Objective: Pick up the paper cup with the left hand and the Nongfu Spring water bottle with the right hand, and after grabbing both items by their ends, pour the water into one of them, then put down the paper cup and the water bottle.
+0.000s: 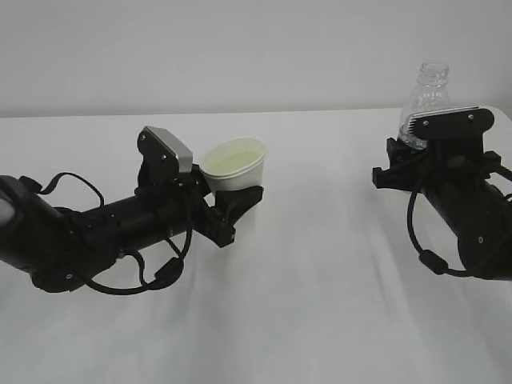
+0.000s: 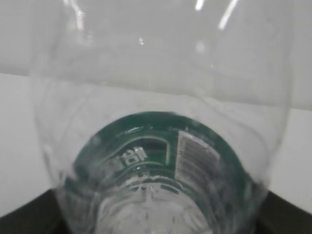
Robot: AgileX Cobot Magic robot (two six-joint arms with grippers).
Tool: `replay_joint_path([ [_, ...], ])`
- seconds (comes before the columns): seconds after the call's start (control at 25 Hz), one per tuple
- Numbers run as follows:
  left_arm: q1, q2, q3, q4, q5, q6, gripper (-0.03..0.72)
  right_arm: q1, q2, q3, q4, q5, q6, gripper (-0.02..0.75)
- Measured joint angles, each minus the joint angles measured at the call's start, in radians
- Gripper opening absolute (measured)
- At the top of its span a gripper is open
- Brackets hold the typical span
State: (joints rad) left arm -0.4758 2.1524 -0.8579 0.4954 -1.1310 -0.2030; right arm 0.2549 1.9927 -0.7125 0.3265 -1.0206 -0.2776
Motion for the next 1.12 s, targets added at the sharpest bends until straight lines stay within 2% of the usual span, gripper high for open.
replay_joint_path([
  [0.4,0.062,0.000,0.000,-0.062,0.000,0.002,0.407,0.000,0.000,0.000,0.000,0.000,0.000,0.470],
  [1.12,0.225,0.000,0.000,-0.099,0.000,0.008,0.403,0.000,0.000,0.000,0.000,-0.002,0.000,0.470],
])
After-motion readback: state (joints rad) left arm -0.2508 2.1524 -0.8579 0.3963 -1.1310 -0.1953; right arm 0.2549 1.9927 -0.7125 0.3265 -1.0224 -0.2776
